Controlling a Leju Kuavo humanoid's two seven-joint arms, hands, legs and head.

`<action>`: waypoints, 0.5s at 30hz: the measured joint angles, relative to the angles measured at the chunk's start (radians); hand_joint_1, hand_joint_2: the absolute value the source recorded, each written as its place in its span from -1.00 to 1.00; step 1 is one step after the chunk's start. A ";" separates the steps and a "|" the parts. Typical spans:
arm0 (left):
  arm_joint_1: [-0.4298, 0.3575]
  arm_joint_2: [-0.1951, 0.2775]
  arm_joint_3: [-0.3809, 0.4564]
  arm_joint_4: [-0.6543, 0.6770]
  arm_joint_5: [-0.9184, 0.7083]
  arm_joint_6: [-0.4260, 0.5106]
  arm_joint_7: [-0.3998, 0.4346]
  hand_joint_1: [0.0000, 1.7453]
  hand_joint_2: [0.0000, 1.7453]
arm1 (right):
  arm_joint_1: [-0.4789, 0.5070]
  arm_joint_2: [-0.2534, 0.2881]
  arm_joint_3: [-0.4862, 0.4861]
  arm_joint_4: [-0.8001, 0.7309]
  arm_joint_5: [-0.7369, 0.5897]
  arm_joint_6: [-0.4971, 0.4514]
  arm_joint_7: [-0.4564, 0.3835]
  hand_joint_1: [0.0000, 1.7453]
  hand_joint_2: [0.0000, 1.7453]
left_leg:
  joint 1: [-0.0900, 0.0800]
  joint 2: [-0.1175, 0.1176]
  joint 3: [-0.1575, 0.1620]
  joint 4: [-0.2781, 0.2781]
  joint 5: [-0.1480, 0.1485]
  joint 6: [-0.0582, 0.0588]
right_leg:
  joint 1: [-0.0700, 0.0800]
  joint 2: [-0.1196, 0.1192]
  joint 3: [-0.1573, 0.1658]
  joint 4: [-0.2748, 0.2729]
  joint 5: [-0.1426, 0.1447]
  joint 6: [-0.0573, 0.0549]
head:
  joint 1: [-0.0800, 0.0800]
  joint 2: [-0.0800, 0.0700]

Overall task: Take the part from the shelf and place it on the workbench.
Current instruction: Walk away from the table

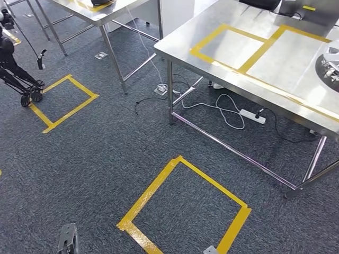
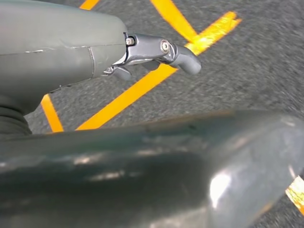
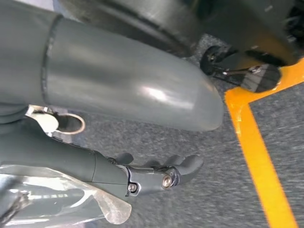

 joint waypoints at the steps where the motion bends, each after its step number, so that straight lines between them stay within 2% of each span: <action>1: -0.001 -0.001 0.000 0.000 -0.001 0.000 0.000 -1.00 -1.00 | 0.000 0.000 0.000 0.000 0.000 0.002 0.000 -1.00 -1.00 | 0.000 0.029 -0.021 0.047 -0.028 -0.004 | 0.000 -0.016 0.001 -0.002 0.001 -0.005 | -0.002 0.000; 2: -0.004 -0.002 0.000 0.000 -0.001 -0.001 0.000 -1.00 -1.00 | 0.001 0.000 0.000 0.000 0.001 0.003 0.000 -1.00 -1.00 | 0.000 0.053 -0.050 0.112 -0.062 -0.008 | 0.002 -0.032 0.001 -0.002 0.001 -0.008 | -0.004 0.000; 3: -0.005 -0.003 0.000 0.000 -0.002 -0.002 0.000 -1.00 -1.00 | 0.002 0.000 0.000 0.000 0.001 0.005 0.001 -1.00 -1.00 | 0.001 0.065 -0.079 0.180 -0.092 -0.011 | 0.004 -0.049 0.001 -0.002 0.000 -0.010 | -0.005 0.000; 4: -0.005 -0.003 0.000 0.000 -0.002 -0.003 0.000 -1.00 -1.00 | 0.002 0.000 0.000 0.001 0.002 0.007 0.002 -1.00 -1.00 | 0.002 0.069 -0.099 0.231 -0.108 -0.013 | 0.005 -0.065 0.001 -0.001 -0.001 -0.011 | -0.004 0.000; 5: -0.004 -0.003 0.000 0.000 -0.003 -0.004 0.000 -1.00 -1.00 | 0.002 0.000 0.001 0.001 0.002 0.008 0.002 -1.00 -1.00 | 0.003 0.072 -0.104 0.248 -0.106 -0.014 | 0.006 -0.079 0.002 -0.001 -0.002 -0.011 | -0.004 0.000; 6: -0.002 -0.003 0.000 0.000 -0.003 -0.005 0.000 -1.00 -1.00 | 0.001 0.000 0.001 0.001 0.002 0.009 0.003 -1.00 -1.00 | 0.003 0.075 -0.090 0.225 -0.085 -0.012 | 0.007 -0.092 0.003 -0.001 -0.004 -0.010 | -0.005 0.000; 7: -0.002 -0.002 0.000 0.000 -0.003 -0.005 0.000 -1.00 -1.00 | 0.000 0.000 0.002 0.001 0.002 0.009 0.003 -1.00 -1.00 | 0.002 0.083 -0.059 0.168 -0.051 -0.010 | 0.007 -0.104 0.006 -0.001 -0.006 -0.009 | -0.005 0.000; 9: -0.004 -0.002 0.000 0.000 -0.003 -0.005 0.000 -1.00 -1.00 | -0.001 0.001 0.005 0.001 0.002 0.009 0.003 -1.00 -1.00 | -0.006 0.129 0.009 0.035 -0.002 0.001 | 0.011 -0.126 0.011 0.000 -0.011 -0.004 | -0.006 0.000; 10: -0.006 -0.002 0.000 0.000 -0.003 -0.005 -0.001 -1.00 -1.00 | -0.001 0.001 0.006 0.001 0.002 0.009 0.003 -1.00 -1.00 | -0.011 0.149 0.028 -0.007 0.007 0.007 | 0.014 -0.136 0.012 0.001 -0.014 0.001 | -0.006 0.000; 11: -0.007 -0.003 0.000 0.000 -0.003 -0.005 -0.001 -1.00 -1.00 | -0.002 0.001 0.007 0.001 0.002 0.010 0.003 -1.00 -1.00 | -0.015 0.161 0.033 -0.024 0.005 0.012 | 0.018 -0.147 0.012 0.002 -0.016 0.005 | -0.006 0.000; 13: -0.005 -0.003 0.000 0.000 -0.003 -0.005 -0.003 -1.00 -1.00 | -0.003 0.001 0.008 0.001 0.003 0.011 0.003 -1.00 -1.00 | -0.016 0.143 0.030 -0.030 0.005 0.024 | 0.020 -0.165 0.013 0.001 -0.021 0.014 | -0.004 0.000; 14: -0.003 -0.003 0.000 0.000 -0.003 -0.005 -0.003 -1.00 -1.00 | -0.004 0.001 0.008 0.001 0.003 0.012 0.003 -1.00 -1.00 | -0.014 0.132 0.030 -0.033 0.008 0.029 | 0.018 -0.156 0.012 0.006 -0.029 0.018 | -0.003 0.000; 15: -0.003 -0.003 0.000 0.000 -0.003 -0.005 -0.003 -1.00 -1.00 | -0.004 0.001 0.008 0.001 0.003 0.012 0.003 -1.00 -1.00 | -0.012 0.121 0.030 -0.037 0.011 0.036 | 0.016 -0.136 0.004 0.025 -0.045 0.021 | -0.002 0.000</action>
